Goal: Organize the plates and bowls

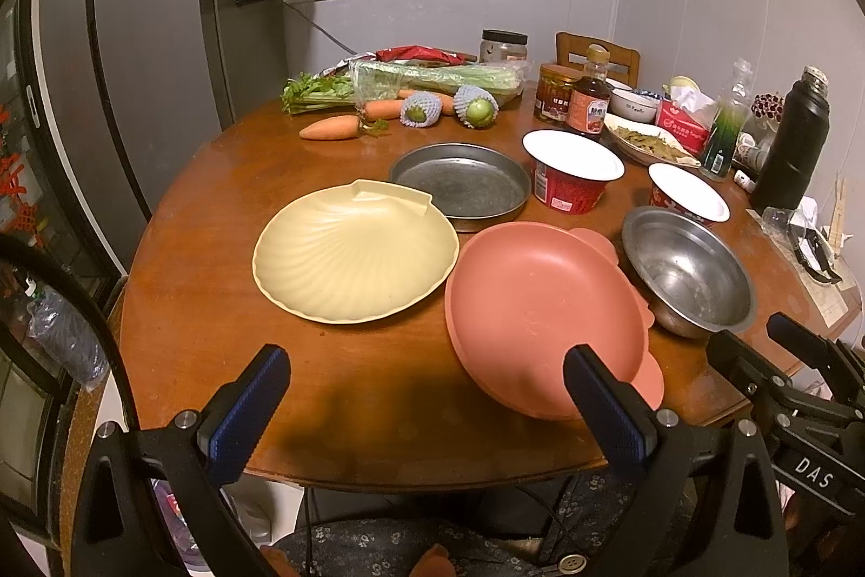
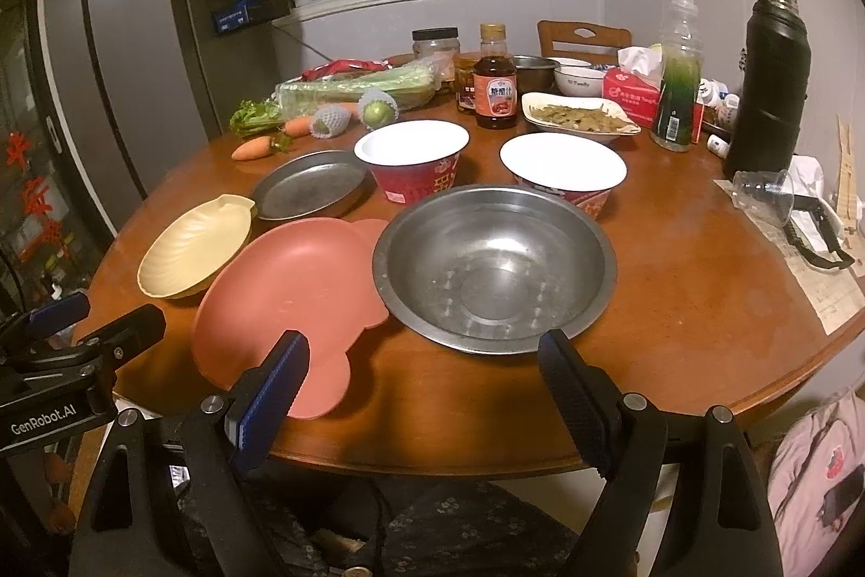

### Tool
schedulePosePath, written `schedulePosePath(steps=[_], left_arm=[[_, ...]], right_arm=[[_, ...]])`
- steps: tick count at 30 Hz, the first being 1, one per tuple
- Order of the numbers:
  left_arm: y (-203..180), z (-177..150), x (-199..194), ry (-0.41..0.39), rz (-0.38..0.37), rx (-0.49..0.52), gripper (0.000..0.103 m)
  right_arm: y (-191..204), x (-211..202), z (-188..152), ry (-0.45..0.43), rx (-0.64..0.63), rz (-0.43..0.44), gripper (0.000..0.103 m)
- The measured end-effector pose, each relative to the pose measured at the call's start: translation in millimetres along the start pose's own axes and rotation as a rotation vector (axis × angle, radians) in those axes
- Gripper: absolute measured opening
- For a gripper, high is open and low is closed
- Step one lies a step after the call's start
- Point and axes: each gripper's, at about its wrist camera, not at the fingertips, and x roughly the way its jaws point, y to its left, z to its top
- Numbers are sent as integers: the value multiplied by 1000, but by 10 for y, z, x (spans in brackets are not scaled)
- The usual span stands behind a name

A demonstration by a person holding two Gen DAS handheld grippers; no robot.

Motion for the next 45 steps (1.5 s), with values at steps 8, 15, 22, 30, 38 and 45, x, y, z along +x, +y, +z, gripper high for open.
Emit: schedulePosePath(steps=[8, 15, 22, 30, 38, 45], left_arm=[[132, 77, -27, -12, 4, -28, 102], [420, 204, -44, -31, 45, -85, 102], [822, 344, 39, -24, 103, -115, 102], [1200, 501, 301, 19, 134, -111, 102], [1370, 699, 670, 64, 92, -85, 102], [1340, 822, 985, 100, 70, -27, 101]], right_arm=[[54, 9, 102, -7, -10, 17, 87], [255, 21, 315, -26, -48, 60, 87], [606, 151, 545, -21, -108, 137, 87], [1017, 472, 750, 23, -170, 184, 87], [1251, 910, 853, 109, -196, 187, 87], [1326, 1212, 850, 167, -214, 175, 71]])
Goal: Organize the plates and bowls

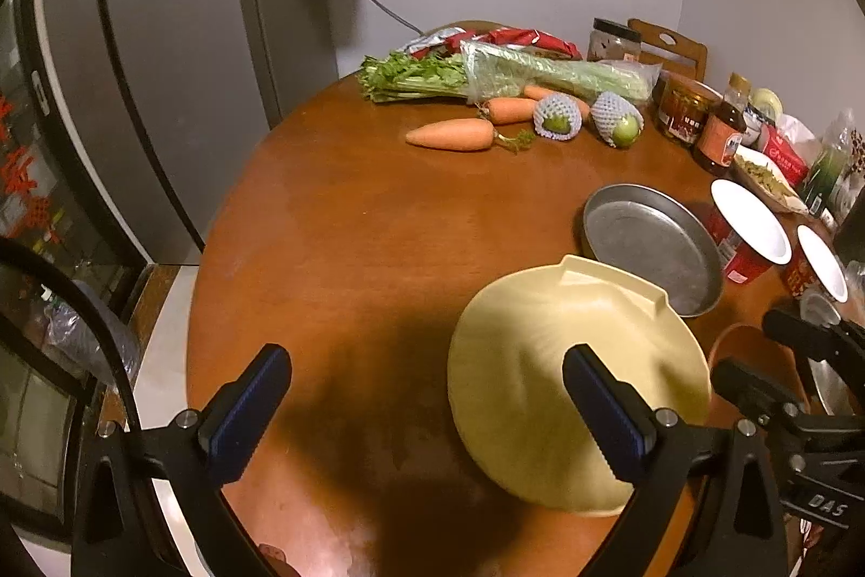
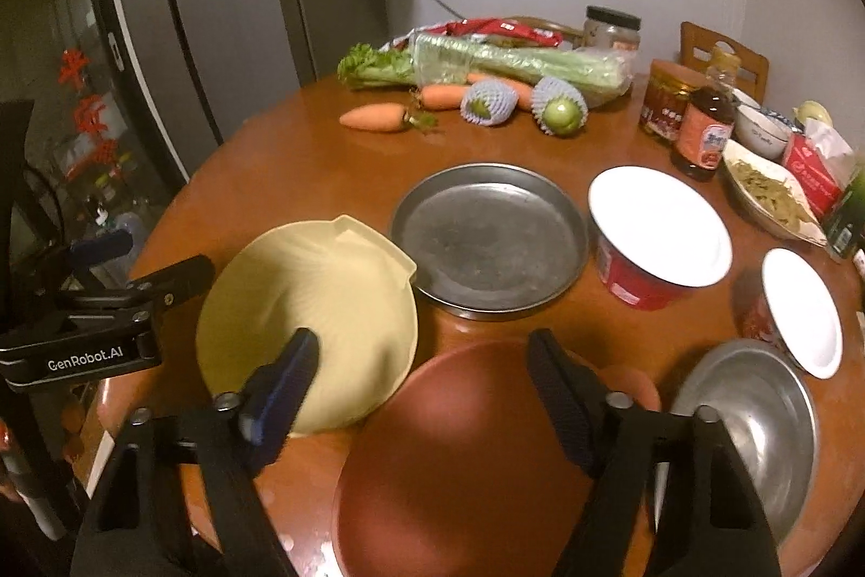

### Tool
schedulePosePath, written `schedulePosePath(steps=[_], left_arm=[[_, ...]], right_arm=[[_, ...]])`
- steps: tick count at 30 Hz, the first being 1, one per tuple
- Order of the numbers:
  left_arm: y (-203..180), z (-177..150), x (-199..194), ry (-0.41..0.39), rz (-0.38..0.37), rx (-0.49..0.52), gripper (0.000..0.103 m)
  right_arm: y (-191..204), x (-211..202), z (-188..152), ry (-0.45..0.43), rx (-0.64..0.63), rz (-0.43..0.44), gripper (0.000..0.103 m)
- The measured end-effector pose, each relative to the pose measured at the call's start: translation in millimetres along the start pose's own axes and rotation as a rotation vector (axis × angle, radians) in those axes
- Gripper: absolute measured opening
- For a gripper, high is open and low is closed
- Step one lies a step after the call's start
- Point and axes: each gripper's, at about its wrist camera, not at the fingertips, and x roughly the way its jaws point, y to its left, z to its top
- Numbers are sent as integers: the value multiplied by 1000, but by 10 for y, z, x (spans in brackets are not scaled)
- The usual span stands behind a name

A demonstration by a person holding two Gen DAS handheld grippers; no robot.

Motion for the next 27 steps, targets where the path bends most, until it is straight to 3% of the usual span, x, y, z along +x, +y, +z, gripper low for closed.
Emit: schedulePosePath(steps=[11, 14, 16, 20, 22, 25, 27], left_arm=[[-79, 117, 303, 17, -21, 82, 93], [-108, 139, 371, 26, -42, 113, 80], [-124, 153, 423, 36, -51, 125, 66], [-139, 147, 494, 58, -78, 130, 52], [-159, 134, 518, 68, -89, 141, 39], [-178, 97, 533, 81, -120, 145, 28], [-178, 77, 537, 77, -110, 149, 26]], right_arm=[[106, 321, 59, 57, -60, 2, 41], [116, 349, 38, 64, -73, -20, 37], [118, 359, 41, 63, -76, -20, 36], [103, 383, 56, 70, -72, -16, 33], [112, 396, 58, 75, -78, -13, 31], [139, 425, 57, 89, -78, 7, 27], [171, 433, 54, 93, -86, 3, 26]])
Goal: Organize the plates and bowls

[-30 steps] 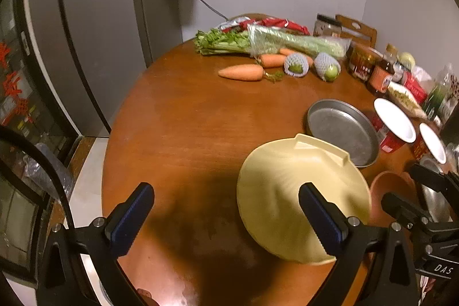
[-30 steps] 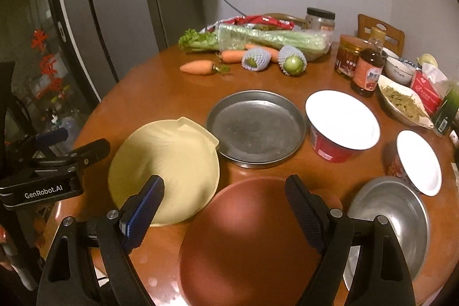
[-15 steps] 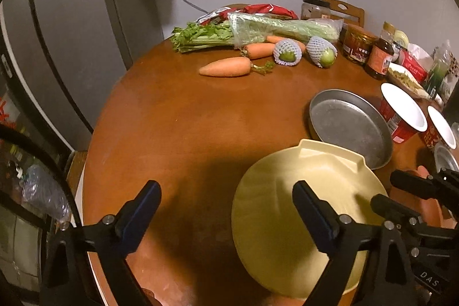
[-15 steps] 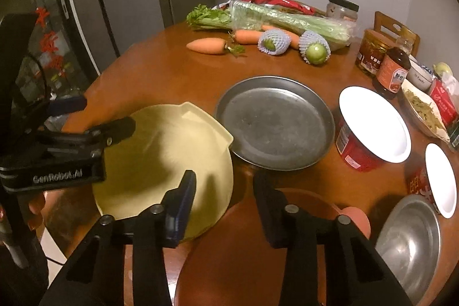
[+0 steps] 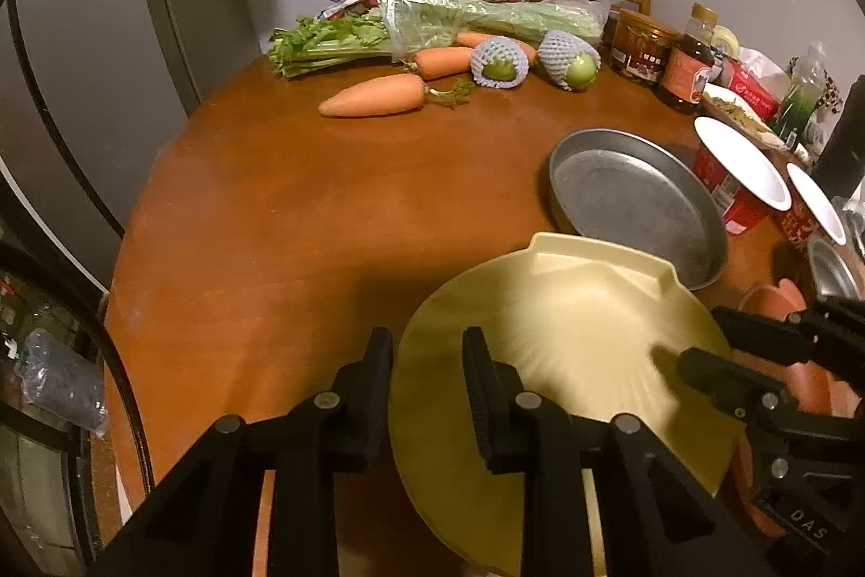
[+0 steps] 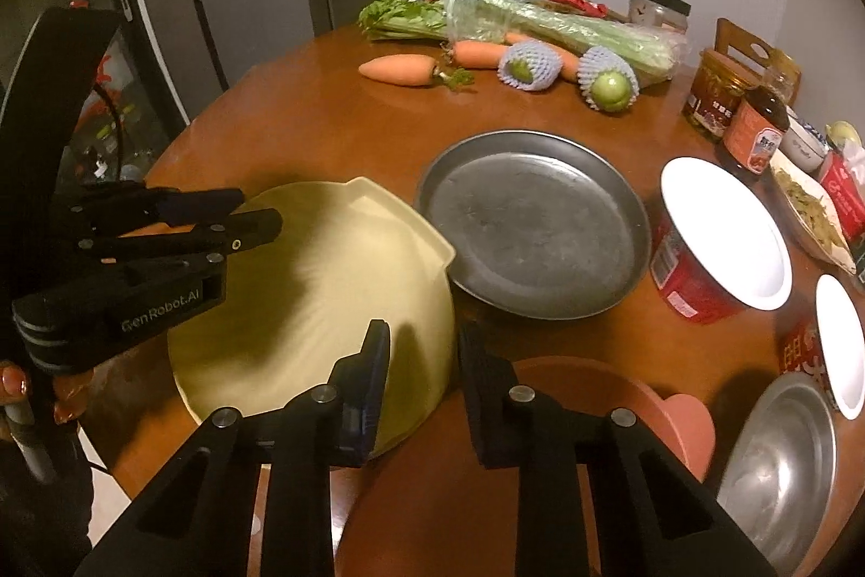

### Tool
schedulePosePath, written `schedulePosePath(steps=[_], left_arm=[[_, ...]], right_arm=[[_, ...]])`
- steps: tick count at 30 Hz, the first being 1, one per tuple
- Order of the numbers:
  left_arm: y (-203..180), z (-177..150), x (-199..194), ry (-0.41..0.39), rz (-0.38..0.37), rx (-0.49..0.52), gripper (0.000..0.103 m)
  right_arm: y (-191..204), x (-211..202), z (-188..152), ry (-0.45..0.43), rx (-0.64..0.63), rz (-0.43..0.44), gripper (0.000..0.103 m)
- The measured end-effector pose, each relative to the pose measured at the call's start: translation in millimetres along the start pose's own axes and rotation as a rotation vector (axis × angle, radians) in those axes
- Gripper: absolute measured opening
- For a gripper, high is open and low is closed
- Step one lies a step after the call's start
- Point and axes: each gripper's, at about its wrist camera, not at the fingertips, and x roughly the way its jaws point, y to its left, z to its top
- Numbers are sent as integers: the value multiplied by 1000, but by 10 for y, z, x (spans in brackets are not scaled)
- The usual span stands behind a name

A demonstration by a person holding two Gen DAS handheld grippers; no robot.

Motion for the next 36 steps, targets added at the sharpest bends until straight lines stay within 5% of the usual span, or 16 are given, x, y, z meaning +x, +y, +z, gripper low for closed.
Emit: schedulePosePath(steps=[21, 36], left_arm=[[555, -457, -320, 18, 105, -168, 21], [472, -543, -431, 19, 96, -180, 22]], right_arm=[[560, 244, 449, -16, -126, 49, 27], [573, 531, 606, 4, -111, 40, 29]])
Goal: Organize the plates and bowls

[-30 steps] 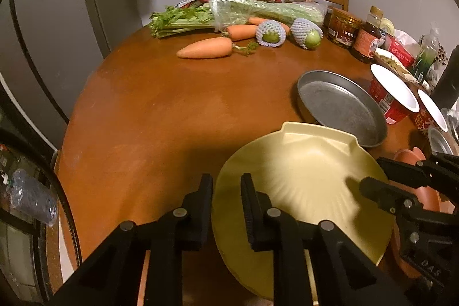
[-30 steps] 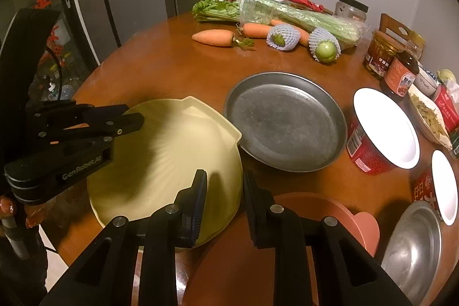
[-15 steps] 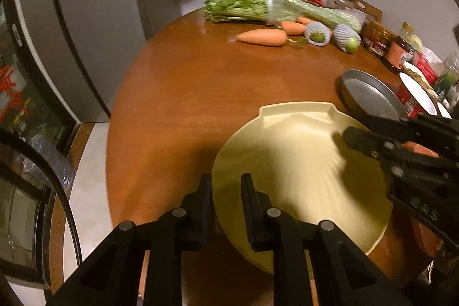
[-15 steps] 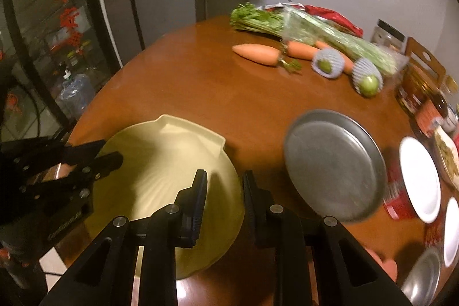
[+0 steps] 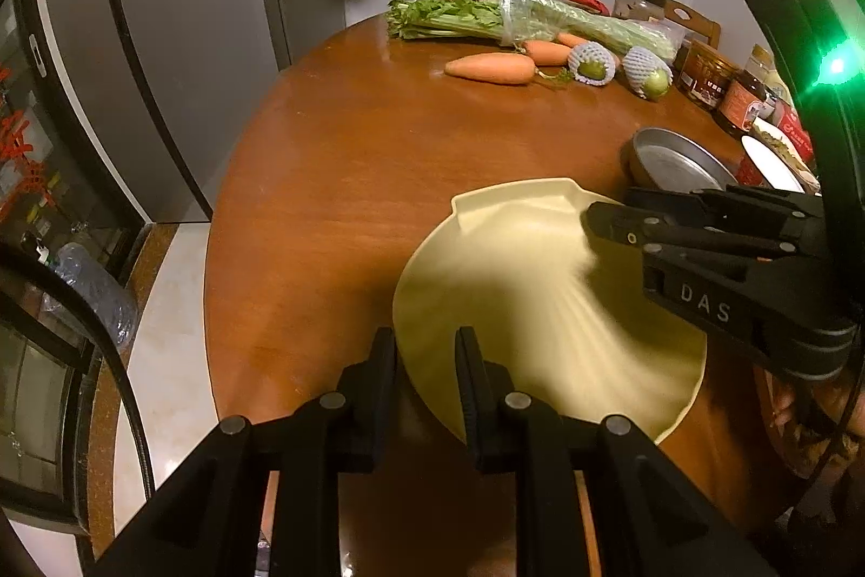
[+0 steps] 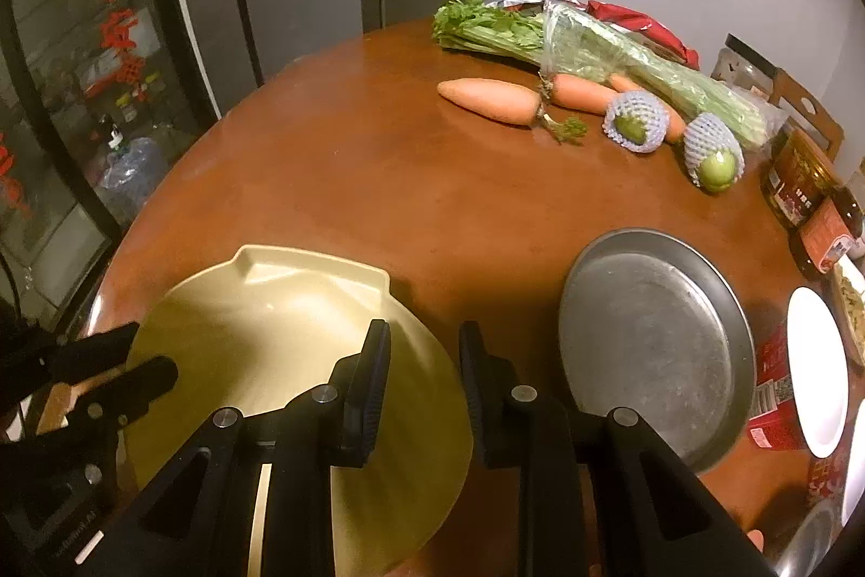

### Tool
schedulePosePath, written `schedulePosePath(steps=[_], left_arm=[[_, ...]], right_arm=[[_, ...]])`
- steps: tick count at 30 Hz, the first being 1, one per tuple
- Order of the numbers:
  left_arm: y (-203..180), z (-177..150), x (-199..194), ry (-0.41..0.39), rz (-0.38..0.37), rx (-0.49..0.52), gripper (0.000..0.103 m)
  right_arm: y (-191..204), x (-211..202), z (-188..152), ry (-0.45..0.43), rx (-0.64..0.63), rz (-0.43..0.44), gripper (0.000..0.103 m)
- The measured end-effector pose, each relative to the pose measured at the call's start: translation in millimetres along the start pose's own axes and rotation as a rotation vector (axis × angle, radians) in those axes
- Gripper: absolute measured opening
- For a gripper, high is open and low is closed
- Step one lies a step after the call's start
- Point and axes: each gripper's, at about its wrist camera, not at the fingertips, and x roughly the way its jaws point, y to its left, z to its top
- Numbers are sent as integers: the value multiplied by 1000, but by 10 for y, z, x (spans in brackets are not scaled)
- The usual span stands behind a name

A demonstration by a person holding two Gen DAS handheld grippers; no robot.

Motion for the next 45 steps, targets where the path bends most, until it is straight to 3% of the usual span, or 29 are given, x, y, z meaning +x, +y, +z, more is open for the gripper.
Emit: schedulePosePath(steps=[5, 9, 19, 34, 45], left_arm=[[-12, 7, 8, 3, -32, -14, 33], [5, 28, -5, -6, -44, -21, 47], [90, 90, -228, -73, -14, -60, 56], [-386, 48, -720, -159, -73, -3, 61], [-945, -168, -886, -140, -143, 64, 61]], right_arm=[[-42, -18, -5, -5, 18, 21, 29], [-70, -58, -6, -9, 36, 50, 31], [-130, -272, -18, -61, 60, 47, 38], [-535, -963, -189, -164, 110, 15, 44], [-865, -1334, -537, -170, 117, -10, 46]])
